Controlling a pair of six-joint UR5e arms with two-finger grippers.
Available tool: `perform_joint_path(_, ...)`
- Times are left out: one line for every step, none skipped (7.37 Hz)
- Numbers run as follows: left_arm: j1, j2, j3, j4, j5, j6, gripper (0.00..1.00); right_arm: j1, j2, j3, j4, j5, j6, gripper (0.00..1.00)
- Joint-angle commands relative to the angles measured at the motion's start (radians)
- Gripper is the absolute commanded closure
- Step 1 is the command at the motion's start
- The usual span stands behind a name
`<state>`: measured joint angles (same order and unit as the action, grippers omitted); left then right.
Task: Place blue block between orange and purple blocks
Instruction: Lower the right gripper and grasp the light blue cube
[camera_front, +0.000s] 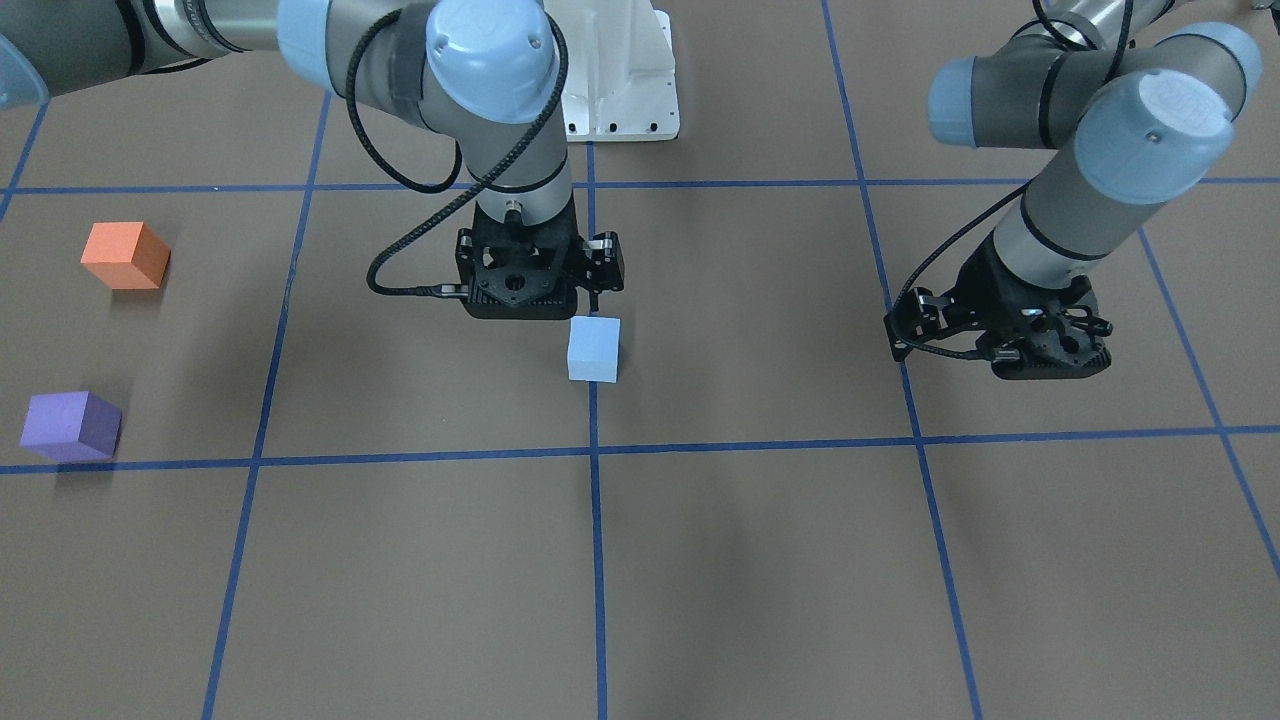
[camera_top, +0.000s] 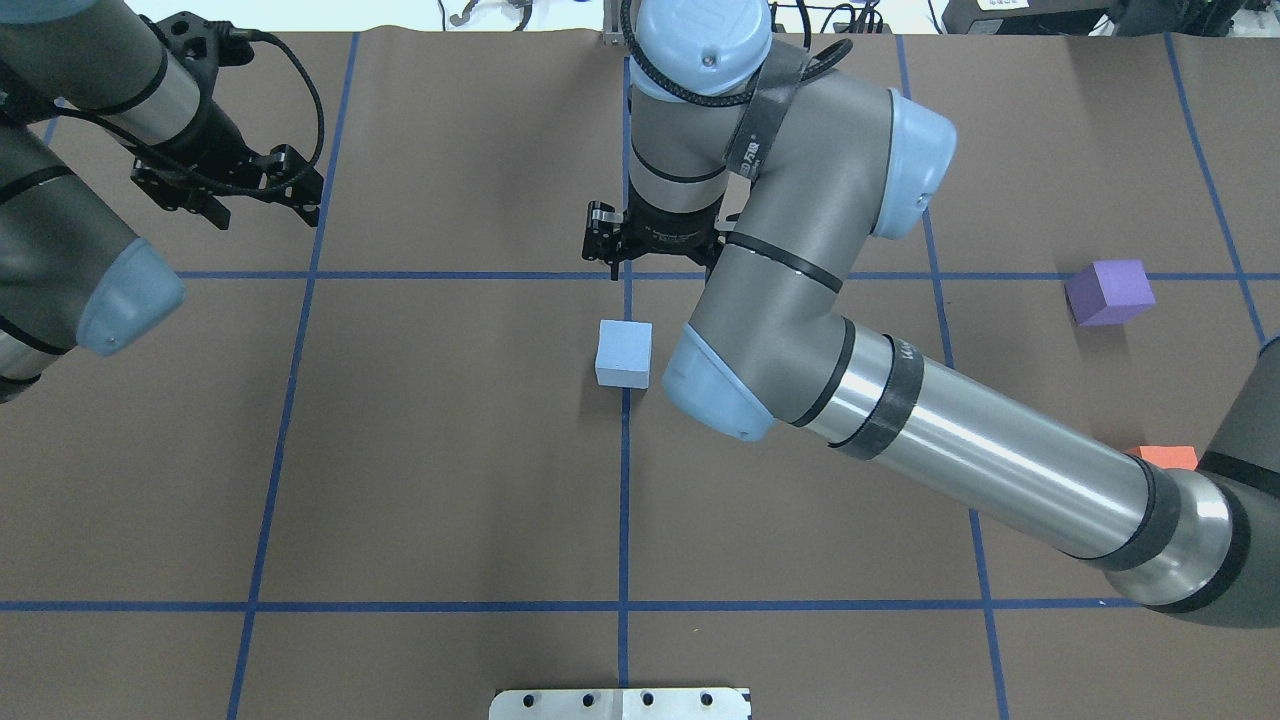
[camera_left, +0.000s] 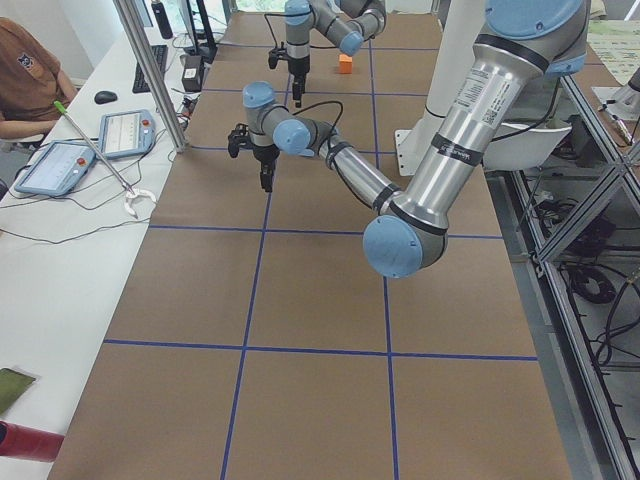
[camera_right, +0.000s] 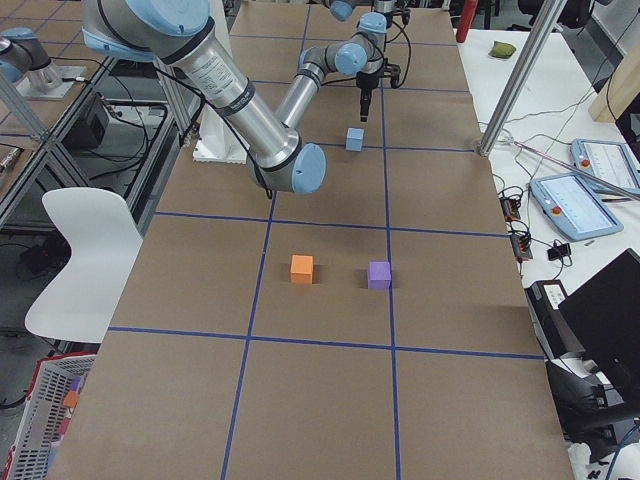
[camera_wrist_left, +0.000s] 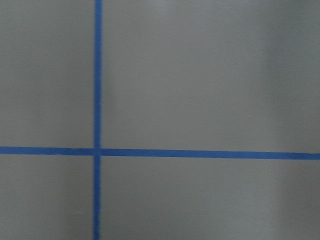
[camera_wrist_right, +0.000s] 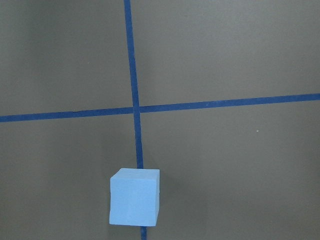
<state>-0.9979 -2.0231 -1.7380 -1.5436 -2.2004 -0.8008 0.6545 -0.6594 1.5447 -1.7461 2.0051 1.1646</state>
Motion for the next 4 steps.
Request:
perform_joint_path(-0.031, 0.018, 0.009, -0.001, 0.002, 0.060, 0.00, -0.036, 0.014, -0.125, 0.126, -0.008, 0.035, 0.00)
perform_joint_path(-0.036, 0.024, 0.012, -0.001, 0.004, 0.066, 0.00, -0.053, 0.014, -0.144, 0.126, -0.015, 0.035, 0.00)
perform_joint_path(-0.036, 0.026, 0.012, -0.001, 0.004, 0.067, 0.00, -0.073, 0.014, -0.164, 0.129, -0.044, 0.030, 0.00)
perform_joint_path(-0.036, 0.026, 0.014, -0.001, 0.004, 0.069, 0.00, -0.081, 0.015, -0.169, 0.129, -0.046, 0.029, 0.00)
